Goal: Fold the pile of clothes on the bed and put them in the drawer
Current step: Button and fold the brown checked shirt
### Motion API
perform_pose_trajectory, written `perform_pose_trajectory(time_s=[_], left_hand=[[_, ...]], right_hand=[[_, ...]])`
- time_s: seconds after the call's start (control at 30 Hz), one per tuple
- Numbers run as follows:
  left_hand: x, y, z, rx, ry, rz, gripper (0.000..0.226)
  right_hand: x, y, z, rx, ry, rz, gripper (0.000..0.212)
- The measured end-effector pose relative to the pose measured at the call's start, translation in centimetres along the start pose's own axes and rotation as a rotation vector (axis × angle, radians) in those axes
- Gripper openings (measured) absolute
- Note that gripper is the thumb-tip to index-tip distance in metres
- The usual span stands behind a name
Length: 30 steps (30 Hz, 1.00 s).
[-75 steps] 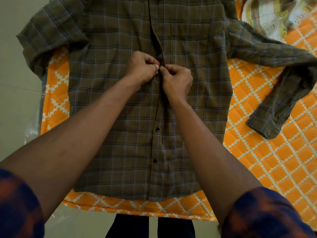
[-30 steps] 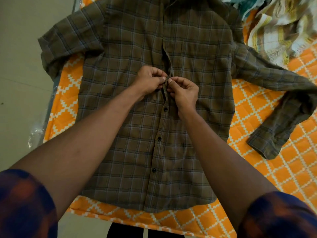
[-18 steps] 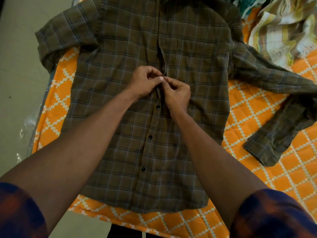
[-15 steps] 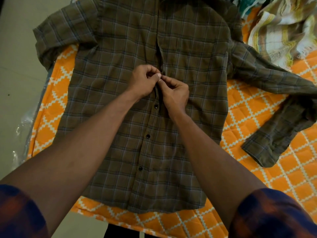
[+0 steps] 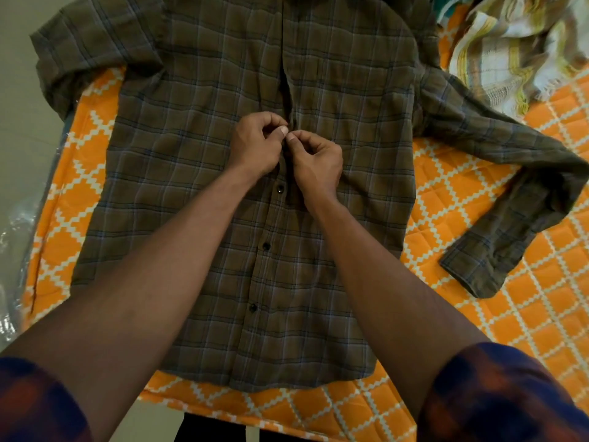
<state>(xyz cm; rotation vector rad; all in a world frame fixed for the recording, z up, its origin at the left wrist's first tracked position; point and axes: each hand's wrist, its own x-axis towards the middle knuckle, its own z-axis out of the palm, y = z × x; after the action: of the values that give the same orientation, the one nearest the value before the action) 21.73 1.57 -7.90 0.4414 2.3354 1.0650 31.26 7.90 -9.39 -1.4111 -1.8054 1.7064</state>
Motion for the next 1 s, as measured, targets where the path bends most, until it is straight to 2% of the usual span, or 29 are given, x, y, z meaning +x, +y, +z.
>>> perform_pose_trajectory(time_s=[0.27, 0.53, 0.83, 1.0], left_hand=[[0.2, -0.1, -0.4, 0.019, -0.002, 0.024, 0.01], [0.7, -0.1, -1.4, 0.064, -0.119, 0.034, 0.004], [-1.2, 0.5, -0.3, 0.064, 0.022, -0.019, 0.007], [-0.9, 0.4, -0.4, 0.213, 0.026, 0.006, 0.011]], right_hand=[[0.0, -0.6, 0.1, -0.017, -0.007, 0.043, 0.011], [0.1, -1.5, -0.2, -0.053, -0.074, 0.099, 0.016], [0.0, -1.7, -0.3, -0.038, -0.059, 0.124, 0.019], [0.0, -1.9, -0.4, -0.052, -0.082, 0.122, 0.021]])
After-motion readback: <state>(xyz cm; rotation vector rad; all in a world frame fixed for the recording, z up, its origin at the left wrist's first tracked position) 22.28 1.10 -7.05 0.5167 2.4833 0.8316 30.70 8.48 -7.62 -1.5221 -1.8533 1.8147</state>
